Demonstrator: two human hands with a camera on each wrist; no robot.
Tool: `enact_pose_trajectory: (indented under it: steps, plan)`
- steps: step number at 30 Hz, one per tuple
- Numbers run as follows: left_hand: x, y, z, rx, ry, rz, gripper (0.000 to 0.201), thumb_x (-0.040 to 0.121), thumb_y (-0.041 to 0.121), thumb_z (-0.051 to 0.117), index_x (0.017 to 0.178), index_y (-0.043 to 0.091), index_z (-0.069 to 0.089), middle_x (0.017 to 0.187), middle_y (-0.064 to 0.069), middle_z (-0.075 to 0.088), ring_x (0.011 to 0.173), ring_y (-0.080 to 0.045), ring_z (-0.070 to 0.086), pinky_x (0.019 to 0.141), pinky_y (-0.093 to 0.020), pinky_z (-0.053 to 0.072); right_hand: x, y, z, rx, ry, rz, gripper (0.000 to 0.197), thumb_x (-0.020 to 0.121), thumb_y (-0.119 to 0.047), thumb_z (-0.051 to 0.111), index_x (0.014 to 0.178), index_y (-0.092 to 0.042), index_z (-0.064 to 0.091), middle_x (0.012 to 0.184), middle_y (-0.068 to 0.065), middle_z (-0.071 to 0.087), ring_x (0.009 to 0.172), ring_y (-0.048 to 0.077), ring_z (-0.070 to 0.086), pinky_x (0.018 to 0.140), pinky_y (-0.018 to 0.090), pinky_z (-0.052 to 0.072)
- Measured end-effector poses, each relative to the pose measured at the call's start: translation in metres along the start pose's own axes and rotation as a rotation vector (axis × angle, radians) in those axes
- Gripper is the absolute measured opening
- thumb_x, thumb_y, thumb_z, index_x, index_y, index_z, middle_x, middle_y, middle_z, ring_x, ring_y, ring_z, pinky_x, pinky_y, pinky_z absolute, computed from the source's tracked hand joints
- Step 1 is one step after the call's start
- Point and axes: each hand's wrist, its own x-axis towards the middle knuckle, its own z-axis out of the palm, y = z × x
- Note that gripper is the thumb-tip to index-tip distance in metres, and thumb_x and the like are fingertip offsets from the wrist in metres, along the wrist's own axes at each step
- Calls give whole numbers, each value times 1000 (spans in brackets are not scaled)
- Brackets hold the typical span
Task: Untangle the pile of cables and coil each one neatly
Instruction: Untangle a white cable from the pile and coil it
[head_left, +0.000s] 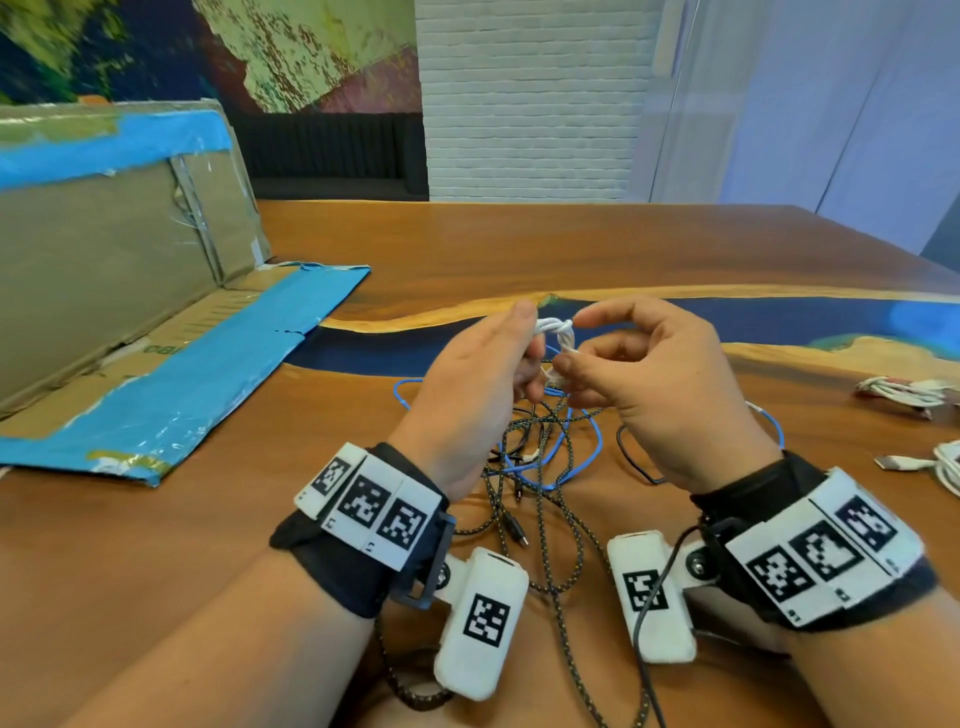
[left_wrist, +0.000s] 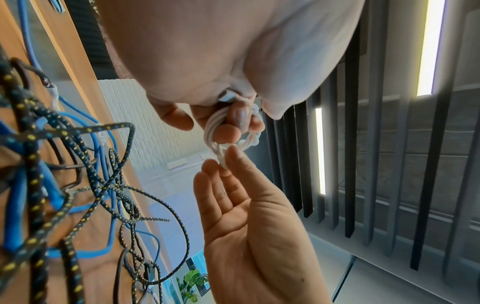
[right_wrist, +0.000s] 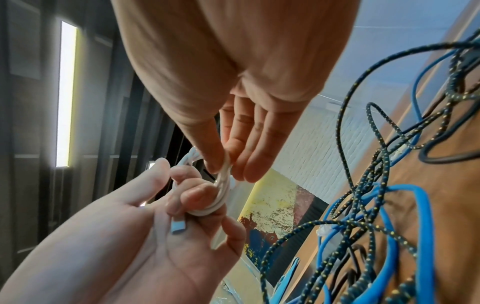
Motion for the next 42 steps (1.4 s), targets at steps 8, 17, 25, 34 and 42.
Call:
enact_pose_trajectory:
  steps: [8, 17, 25, 34, 42]
  plan:
    - [1, -1, -1, 100, 70, 81, 36, 110, 22, 37, 81, 9, 51, 74, -5, 44, 65, -8, 43, 62, -14, 39, 3, -9, -4, 374, -179, 177, 17, 97, 6, 55, 103, -9, 53, 62, 6, 58, 63, 20, 58, 66, 30, 49]
    - [7, -5, -8, 99, 181, 83, 36, 111, 25, 33, 79, 15, 49, 81, -7, 41, 74, -21, 33, 67, -32, 31, -1, -10, -2, 334, -247, 162, 10, 102, -4, 52, 107, -10, 58, 62, 5, 53, 47, 21, 55, 57, 38, 53]
    - [4, 1, -6, -310, 76, 5, 39, 111, 31, 29, 79, 16, 45, 67, 2, 38, 64, -16, 36, 65, -35, 30, -1, -4, -3, -79, -196, -33, 6, 90, -8, 73, 88, -13, 75, 84, 5, 77, 81, 11, 72, 76, 25, 58]
    - [4, -3, -2, -331, 72, 0, 38, 109, 31, 35, 79, 16, 51, 81, -4, 57, 78, -16, 59, 87, -42, 43, -6, 4, 12, 252, -105, 102, 9, 91, 3, 68, 97, 2, 74, 90, 20, 77, 85, 31, 77, 74, 32, 61]
    - [4, -5, -2, -199, 47, 51, 35, 110, 28, 34, 88, 7, 52, 82, 1, 64, 76, -13, 56, 79, -35, 44, -11, -6, 16, 533, -223, 276, 33, 82, 1, 70, 115, -2, 70, 108, 23, 75, 101, 36, 74, 80, 32, 63]
